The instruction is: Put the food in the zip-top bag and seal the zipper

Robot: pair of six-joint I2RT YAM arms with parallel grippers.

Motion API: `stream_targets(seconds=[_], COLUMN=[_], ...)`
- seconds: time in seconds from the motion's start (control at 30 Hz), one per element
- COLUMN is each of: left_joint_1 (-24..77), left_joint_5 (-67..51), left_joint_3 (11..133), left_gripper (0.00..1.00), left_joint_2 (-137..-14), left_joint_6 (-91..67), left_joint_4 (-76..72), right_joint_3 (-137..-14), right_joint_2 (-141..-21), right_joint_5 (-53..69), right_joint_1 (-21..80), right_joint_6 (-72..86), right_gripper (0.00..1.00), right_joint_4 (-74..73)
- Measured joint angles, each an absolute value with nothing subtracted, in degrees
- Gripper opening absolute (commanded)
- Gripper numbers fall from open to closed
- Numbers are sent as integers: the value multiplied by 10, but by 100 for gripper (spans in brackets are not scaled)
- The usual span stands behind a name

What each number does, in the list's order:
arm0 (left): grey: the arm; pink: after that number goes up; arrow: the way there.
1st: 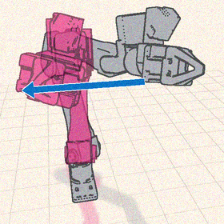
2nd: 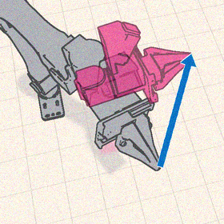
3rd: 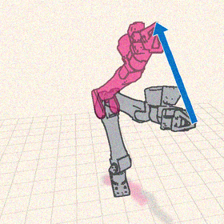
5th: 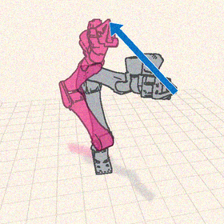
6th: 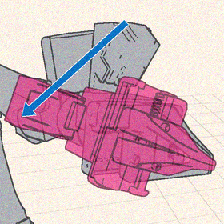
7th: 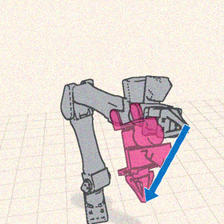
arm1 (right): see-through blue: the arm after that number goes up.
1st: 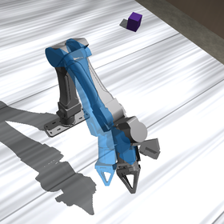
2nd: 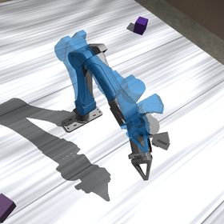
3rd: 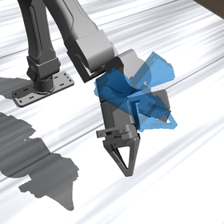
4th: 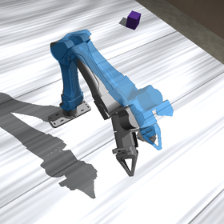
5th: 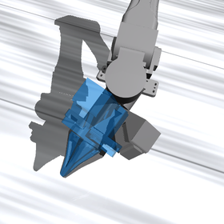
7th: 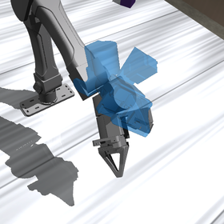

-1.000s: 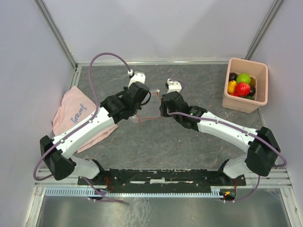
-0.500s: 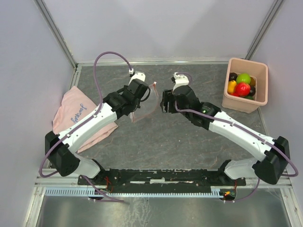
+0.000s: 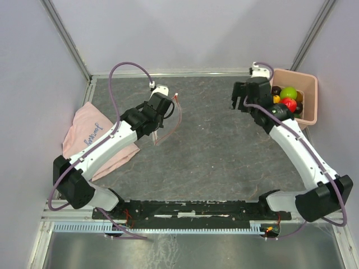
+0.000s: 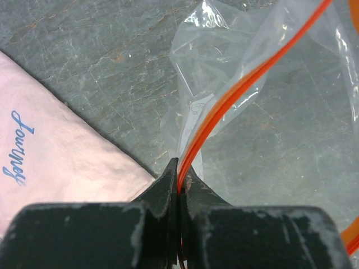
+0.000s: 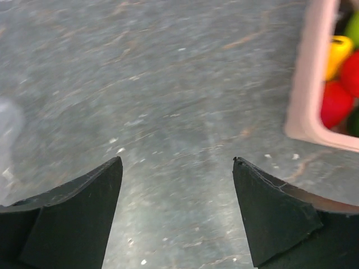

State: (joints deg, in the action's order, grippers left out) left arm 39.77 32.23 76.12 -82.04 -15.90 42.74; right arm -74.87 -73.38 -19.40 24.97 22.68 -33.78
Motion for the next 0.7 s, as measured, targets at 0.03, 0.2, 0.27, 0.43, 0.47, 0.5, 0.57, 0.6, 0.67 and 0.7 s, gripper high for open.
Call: stream_targets(seconds=[0.03, 0.2, 0.27, 0.43, 0.47, 0.5, 0.57, 0.6, 0.67, 0.7], left_joint_1=[396, 389, 386, 381, 380, 380, 379, 379, 379, 379], left_joint_5=[322, 313, 309, 297, 295, 294, 293, 293, 293, 293], left_joint_3=[761, 756, 755, 754, 753, 751, 748, 747, 745, 745], left_gripper=[3, 3, 3, 3, 3, 3, 3, 3, 3, 3], left_joint_2=[-820, -820, -820, -819, -818, -817, -814, -814, -813, -813], left_joint_6=[-158, -155, -153, -150, -150, -150, -150, -150, -150, -150], left_joint_4=[427, 427, 427, 427, 427, 427, 427, 426, 427, 427], right_joint_3=[-752, -771, -780, -811, -820, -832, -854, -858, -860, -860], right_joint_2=[-742, -809, -840, -910, -924, -938, -962, -968, -973, -973], right_joint_5=[-195, -176, -164, -143, -139, -135, -124, -118, -98, -88], right_joint_1=[223, 105, 66, 1, -8, -15, -23, -24, -25, -25], right_joint_6=[224, 215, 211, 202, 198, 195, 189, 187, 182, 180], right_gripper=[89, 93, 94, 96, 96, 97, 97, 97, 97, 97], right_joint_4=[-338, -337, -335, -334, -335, -338, -345, -345, -353, -359])
